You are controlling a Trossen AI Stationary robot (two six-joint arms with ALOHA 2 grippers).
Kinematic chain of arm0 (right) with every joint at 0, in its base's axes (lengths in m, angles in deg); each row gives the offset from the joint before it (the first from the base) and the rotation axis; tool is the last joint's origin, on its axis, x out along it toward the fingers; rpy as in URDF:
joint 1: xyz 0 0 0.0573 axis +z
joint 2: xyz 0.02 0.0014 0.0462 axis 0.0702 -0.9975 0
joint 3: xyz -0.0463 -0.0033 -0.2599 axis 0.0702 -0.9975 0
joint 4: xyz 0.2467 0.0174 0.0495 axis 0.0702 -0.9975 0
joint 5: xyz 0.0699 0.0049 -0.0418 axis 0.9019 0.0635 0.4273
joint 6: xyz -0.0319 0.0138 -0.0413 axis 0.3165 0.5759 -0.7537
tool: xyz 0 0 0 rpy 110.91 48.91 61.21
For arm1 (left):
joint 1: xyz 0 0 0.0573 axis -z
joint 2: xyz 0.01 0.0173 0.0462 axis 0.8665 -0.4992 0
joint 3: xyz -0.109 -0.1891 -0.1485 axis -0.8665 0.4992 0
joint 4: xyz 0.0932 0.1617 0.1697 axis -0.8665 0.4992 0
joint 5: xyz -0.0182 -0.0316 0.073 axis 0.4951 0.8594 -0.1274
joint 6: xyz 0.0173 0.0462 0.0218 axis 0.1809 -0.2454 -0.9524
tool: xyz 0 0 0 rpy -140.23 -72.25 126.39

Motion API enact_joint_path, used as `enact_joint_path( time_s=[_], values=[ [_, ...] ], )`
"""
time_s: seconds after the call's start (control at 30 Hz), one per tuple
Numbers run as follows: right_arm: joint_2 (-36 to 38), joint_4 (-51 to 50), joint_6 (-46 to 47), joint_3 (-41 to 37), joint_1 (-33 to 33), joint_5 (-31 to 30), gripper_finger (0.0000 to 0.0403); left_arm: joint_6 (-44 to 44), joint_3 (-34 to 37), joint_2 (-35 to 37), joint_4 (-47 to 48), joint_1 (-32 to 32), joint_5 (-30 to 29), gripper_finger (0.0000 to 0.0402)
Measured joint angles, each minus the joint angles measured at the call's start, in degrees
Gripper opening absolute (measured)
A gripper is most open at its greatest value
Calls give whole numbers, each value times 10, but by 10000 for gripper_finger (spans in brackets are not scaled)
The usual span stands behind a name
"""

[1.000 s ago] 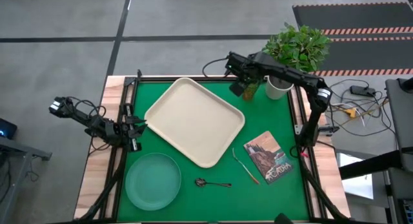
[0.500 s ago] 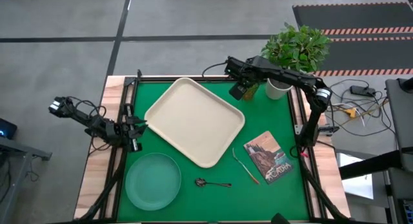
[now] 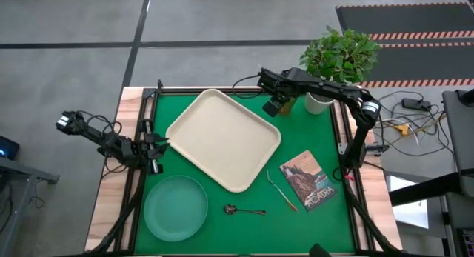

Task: Pick and place plate/cup/fork/spoon on tray
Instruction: Put the yellow glass on the white tray

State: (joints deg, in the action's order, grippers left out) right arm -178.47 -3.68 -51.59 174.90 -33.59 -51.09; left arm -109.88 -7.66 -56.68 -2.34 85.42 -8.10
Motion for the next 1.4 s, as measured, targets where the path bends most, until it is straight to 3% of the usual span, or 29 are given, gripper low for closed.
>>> enact_joint_path(
  time_s=[0.17, 0.37, 0.67, 1.1, 1.4],
  values=[
    [0, 6, -2, 0, 0, 0, 13, 0, 0, 0, 0, 0, 0, 44],
    [2, 8, -16, 3, 0, -31, 9, 0, 0, 0, 0, 0, 0, 45],
    [3, 45, -46, 86, 3, -27, 9, 0, 0, -1, 0, 0, 0, 45],
    [2, 115, -55, 131, 45, 150, 9, -2, 0, -1, 0, 0, 0, 45],
    [-20, 127, -56, 130, 124, 166, 9, -5, 0, 0, -1, 0, 0, 45]
  ],
)
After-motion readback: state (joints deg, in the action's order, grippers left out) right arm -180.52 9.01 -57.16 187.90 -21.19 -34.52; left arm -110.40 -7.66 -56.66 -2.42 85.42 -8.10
